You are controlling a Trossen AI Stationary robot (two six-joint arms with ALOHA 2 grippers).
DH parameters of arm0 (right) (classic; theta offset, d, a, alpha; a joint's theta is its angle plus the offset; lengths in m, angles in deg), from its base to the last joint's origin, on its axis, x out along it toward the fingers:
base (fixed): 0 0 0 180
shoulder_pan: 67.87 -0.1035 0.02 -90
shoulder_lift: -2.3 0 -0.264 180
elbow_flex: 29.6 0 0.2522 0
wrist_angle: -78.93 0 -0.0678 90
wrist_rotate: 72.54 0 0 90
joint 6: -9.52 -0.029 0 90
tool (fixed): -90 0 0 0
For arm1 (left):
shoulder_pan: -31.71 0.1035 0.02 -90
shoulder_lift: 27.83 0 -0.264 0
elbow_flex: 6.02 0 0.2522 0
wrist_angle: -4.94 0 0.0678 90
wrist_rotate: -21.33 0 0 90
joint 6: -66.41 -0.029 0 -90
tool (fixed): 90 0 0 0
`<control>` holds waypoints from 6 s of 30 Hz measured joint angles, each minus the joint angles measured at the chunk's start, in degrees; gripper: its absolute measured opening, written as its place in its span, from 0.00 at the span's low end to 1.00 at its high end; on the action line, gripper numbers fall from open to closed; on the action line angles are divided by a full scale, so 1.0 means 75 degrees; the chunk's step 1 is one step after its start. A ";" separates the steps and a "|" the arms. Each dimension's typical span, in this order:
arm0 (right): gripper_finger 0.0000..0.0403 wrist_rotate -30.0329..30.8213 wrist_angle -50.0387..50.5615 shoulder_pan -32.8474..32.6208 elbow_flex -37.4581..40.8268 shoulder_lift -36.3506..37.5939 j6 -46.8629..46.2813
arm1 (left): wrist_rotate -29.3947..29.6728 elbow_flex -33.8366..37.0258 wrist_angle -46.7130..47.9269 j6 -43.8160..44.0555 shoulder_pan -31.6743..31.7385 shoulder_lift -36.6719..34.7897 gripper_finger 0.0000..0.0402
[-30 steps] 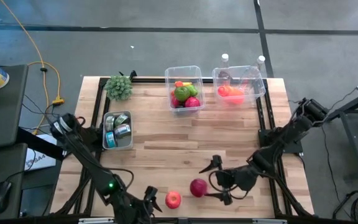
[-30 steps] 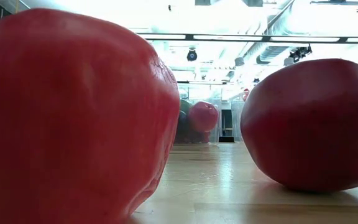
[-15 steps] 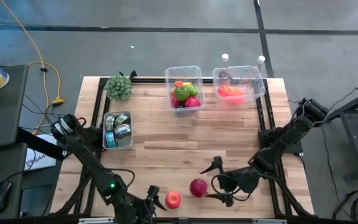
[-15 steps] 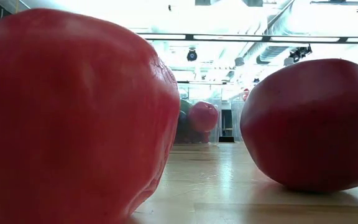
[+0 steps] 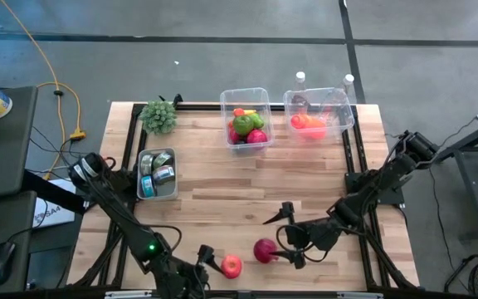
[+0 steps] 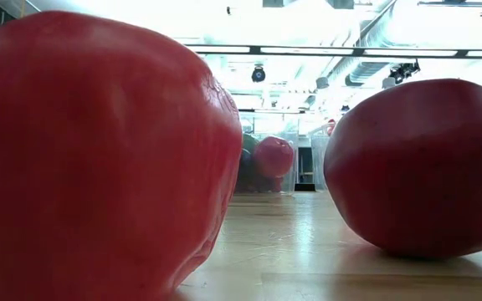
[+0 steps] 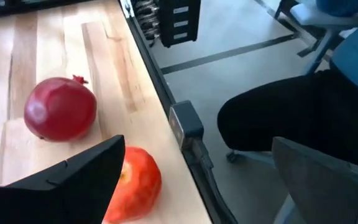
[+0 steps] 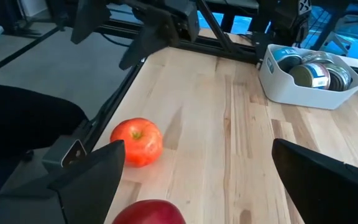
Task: Pick & Place Food Item
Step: Put the red apple into the left transparent bin, then put the pomegranate into the left transparent bin
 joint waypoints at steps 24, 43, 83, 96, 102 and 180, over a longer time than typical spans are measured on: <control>0.98 -0.0030 0.0111 -0.0693 0.0002 -0.0003 -0.1321 | 0.0868 0.0006 -0.0263 -0.0156 0.0114 0.0802 0.95; 0.98 0.0015 -0.1374 -0.1035 0.0001 -0.0772 -0.1150 | 0.1443 0.0203 -0.0064 0.0527 0.0406 0.0976 0.95; 0.98 0.0008 -0.1504 -0.1271 0.0000 -0.0857 -0.1489 | 0.1238 0.0221 -0.0624 0.0891 0.0840 0.1993 0.80; 0.98 0.0024 -0.1507 -0.1376 0.0000 -0.0857 -0.1603 | 0.4439 0.0228 0.0776 -0.0220 0.1503 -0.0635 0.80; 0.98 0.0012 -0.1504 -0.1411 0.0003 -0.0857 -0.1718 | 0.3525 0.0219 0.0801 -0.1486 0.3254 -0.1685 0.80; 0.98 0.2004 -0.0950 -0.0660 -0.0004 -0.3470 -0.3395 | 0.3048 0.0221 0.3806 0.3904 -0.0542 -0.2110 0.97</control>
